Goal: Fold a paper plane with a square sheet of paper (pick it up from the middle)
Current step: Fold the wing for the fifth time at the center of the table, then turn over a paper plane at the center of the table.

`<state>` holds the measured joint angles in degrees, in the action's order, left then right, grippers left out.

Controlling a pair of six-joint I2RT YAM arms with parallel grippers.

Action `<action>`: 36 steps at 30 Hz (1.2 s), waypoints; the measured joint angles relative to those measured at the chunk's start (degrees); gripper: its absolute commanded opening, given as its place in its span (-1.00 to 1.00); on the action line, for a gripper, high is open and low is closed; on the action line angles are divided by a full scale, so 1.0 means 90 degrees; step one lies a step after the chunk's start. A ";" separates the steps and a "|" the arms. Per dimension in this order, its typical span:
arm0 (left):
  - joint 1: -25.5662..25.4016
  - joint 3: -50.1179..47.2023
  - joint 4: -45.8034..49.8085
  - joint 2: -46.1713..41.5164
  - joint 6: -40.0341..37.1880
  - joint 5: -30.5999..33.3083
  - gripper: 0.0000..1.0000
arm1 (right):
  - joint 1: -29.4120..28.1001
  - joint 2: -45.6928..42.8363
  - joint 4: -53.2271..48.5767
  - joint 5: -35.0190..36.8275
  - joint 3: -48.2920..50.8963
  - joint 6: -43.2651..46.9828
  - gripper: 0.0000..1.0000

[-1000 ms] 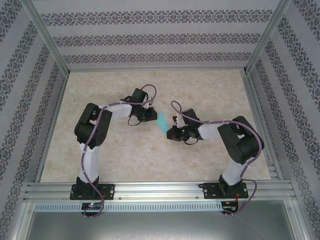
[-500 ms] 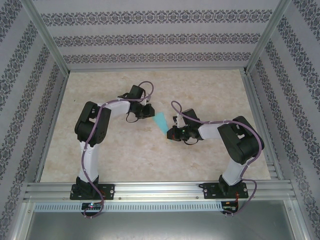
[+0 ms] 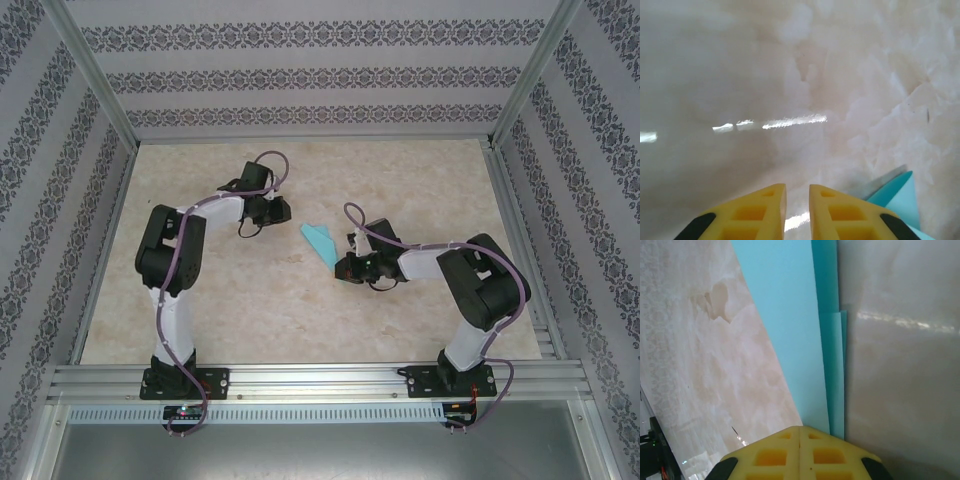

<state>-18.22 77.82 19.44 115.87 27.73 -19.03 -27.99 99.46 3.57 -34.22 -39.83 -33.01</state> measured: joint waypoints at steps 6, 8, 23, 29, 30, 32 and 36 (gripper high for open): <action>-0.0248 -0.0614 -0.0012 -0.1120 0.0270 0.0376 -0.33 | 0.0000 -0.0576 -0.0546 0.0306 0.0034 -0.0335 -0.41; -0.0452 -0.0772 -0.0002 -0.1333 0.0386 0.0534 -0.27 | 0.0000 -0.0911 -0.0639 0.0423 0.0032 -0.0396 -0.23; -0.2596 -0.0010 0.1375 -0.0845 0.1328 0.2181 0.31 | 0.0279 -0.2628 -0.1586 0.3048 0.0308 -0.0566 0.53; -0.3087 0.1093 0.2123 0.0034 0.1501 0.2761 0.40 | 0.0549 -0.2868 -0.1875 0.3776 0.0704 -0.0789 0.63; -0.3121 0.1222 0.2234 0.0141 0.1513 0.2827 0.39 | 0.0585 -0.2919 -0.1892 0.3827 0.0767 -0.0823 0.63; -0.3152 0.1477 0.2446 0.0374 0.1542 0.2941 0.33 | 0.0629 -0.3028 -0.1926 0.3934 0.0889 -0.0869 0.64; -0.3157 0.1566 0.2696 0.0493 0.1632 0.3145 0.18 | 0.0712 -0.3123 -0.1948 0.4007 0.0945 -0.0894 0.64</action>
<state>-46.63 91.92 43.70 120.31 42.41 9.28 -21.58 71.35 -13.96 1.85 -31.33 -41.06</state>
